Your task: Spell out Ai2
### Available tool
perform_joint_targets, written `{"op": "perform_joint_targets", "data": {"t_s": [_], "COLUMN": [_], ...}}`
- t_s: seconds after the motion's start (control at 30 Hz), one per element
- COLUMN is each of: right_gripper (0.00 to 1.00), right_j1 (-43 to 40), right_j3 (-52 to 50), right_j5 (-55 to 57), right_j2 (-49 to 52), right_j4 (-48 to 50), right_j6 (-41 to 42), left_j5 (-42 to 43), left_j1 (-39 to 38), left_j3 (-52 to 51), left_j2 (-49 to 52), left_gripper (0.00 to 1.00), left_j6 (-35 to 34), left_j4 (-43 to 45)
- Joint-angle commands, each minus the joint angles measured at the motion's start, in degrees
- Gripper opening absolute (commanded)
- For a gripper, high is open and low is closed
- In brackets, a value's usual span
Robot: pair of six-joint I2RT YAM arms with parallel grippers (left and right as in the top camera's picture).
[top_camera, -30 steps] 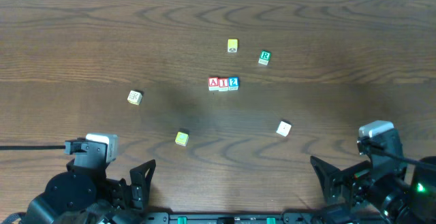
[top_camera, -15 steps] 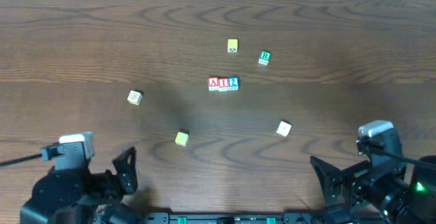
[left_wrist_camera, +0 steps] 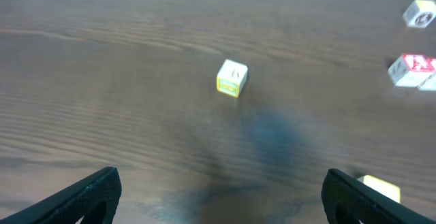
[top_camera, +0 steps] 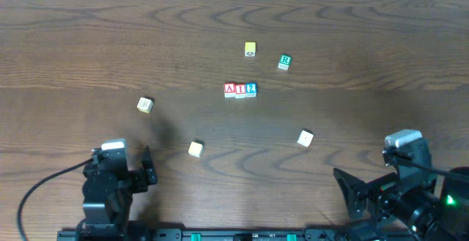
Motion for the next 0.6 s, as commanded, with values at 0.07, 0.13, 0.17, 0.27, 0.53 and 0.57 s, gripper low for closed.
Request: {"op": "perform_joint_targets", "data": {"t_s": [0.07,0.13,0.17,0.27,0.53,0.57], "right_gripper": [0.99,0.99,0.99,0.99,0.99,0.99], "right_j1": [0.4,0.4,0.4,0.4,0.4,0.4], "right_j3": [0.0,0.0,0.0,0.0,0.0,0.0], "right_j5": [0.5,0.5,0.5,0.5,0.5,0.5], "right_j2": [0.0,0.0,0.0,0.0,0.0,0.0], "right_j4": [0.1,0.1,0.1,0.1,0.1,0.1], "right_j6": [-0.3,-0.3,-0.3,-0.3,-0.3,-0.3], "left_j5": [0.5,0.7,0.7,0.9,0.6,0.6], "left_j1": [0.4,0.4,0.4,0.4,0.3,0.3], "left_j3": [-6.3,-7.8,-8.6,-10.2,-10.1,-10.1], "left_j2": [-5.4,-7.0,-7.8,-7.6,-7.6,-7.6], "left_gripper": [0.95,0.95,0.95,0.95,0.95,0.95], "left_j6": [1.6,1.6,1.6,1.6,1.9,1.9], "left_j4": [2.9,3.0,3.1,4.4,4.3,4.3]}}
